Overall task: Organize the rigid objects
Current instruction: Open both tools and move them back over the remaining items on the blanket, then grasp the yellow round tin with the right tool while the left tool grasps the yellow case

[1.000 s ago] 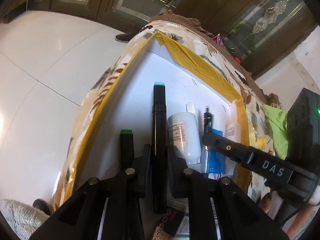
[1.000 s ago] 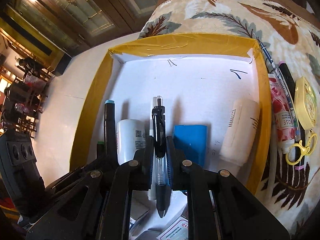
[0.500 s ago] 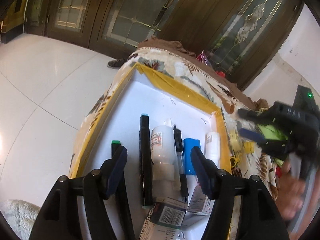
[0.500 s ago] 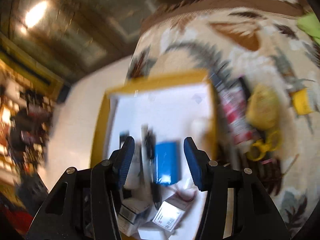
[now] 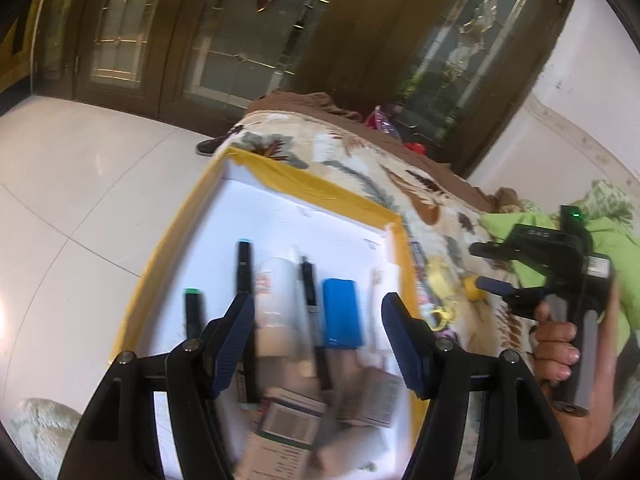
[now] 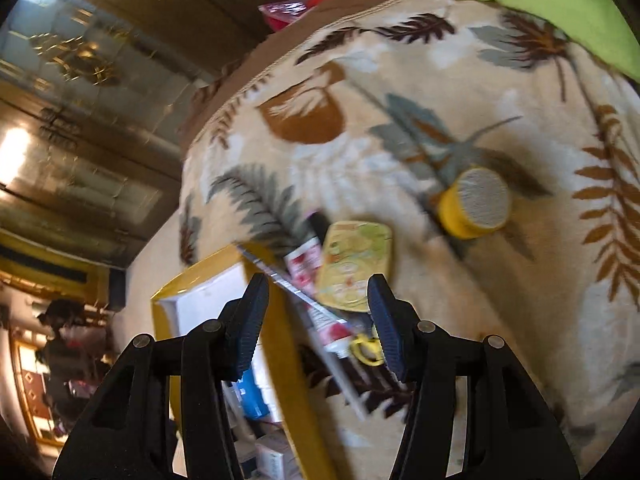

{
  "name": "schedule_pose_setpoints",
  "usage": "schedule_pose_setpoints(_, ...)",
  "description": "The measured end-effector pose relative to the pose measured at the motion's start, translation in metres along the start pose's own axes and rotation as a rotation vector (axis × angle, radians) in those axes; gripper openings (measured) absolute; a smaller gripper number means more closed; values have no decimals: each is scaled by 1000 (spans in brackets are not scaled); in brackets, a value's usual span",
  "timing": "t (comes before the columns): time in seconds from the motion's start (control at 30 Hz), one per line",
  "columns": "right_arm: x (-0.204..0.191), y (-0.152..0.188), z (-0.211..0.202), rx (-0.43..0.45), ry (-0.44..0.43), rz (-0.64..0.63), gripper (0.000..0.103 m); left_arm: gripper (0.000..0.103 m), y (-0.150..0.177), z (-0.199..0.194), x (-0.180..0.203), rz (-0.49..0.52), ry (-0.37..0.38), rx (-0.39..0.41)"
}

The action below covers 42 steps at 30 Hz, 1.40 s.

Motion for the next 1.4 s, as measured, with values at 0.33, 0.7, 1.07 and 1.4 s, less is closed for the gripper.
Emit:
schedule_pose_setpoints(0.33,22,-8,-10,2,25,66,52,67,3,-11,37,22,58,-17)
schedule_pose_setpoints(0.7,52,-21,-17,23,41,86,52,67,21,11,69,-32,145,-97)
schedule_pose_setpoints(1.07,110,-43,-10,122,95,269,52,67,29,15,80,1,177,-115)
schedule_pose_setpoints(1.4,98,-33,29,42,208,164,47,67,22,19,87,20,184,-141)
Point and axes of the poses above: each gripper's, at about its wrist camera, not at the fingertips, and z roughly the way its jaws point, x to its right, y to its underside, the point moved 8 cm from there along z, roughly the way its jaws point, and after that the axes turned 15 degrees about x, right-handed, at the moved point
